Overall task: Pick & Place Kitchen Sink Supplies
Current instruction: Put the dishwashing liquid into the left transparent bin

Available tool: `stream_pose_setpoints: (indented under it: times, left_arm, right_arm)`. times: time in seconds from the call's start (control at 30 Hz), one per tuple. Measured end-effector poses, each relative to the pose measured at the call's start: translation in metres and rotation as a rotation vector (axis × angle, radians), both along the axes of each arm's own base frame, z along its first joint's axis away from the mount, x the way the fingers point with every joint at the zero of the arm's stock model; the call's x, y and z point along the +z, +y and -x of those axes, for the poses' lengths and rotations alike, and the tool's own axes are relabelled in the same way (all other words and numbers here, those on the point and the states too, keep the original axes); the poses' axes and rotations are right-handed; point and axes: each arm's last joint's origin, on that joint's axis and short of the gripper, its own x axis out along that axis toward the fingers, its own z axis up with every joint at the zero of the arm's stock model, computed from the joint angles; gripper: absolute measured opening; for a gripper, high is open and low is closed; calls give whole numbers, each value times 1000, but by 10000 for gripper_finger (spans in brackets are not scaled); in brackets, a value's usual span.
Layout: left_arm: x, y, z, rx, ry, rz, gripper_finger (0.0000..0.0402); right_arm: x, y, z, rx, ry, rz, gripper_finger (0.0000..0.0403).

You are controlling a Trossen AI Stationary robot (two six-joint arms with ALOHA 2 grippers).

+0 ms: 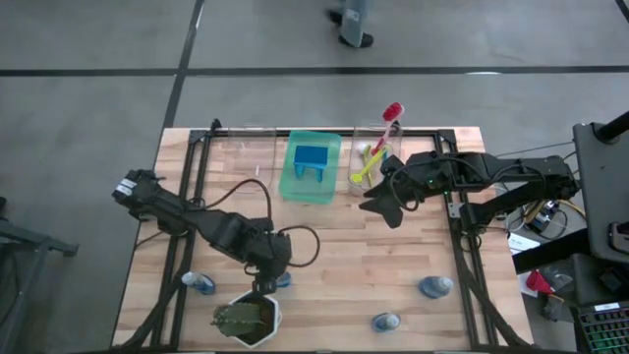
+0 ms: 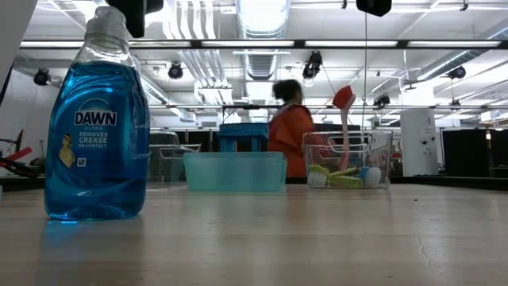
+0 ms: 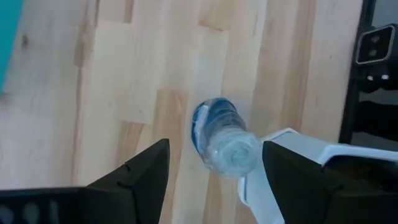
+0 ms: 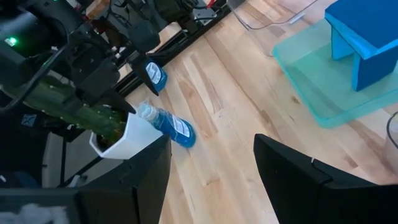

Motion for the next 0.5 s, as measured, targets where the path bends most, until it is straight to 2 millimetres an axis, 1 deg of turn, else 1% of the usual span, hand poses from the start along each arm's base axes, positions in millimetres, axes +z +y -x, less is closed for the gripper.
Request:
stream_pose_setpoints:
  times: [0.27, 0.5]
  left_arm:
    - [-6, -4, -3, -15, 24, 16, 248]
    - [-19, -10, -10, -32, 75, 21, 248]
  right_arm:
    - [0, 0, 0, 1, 0, 0, 226]
    - [-1, 0, 0, 2, 3, 3, 226]
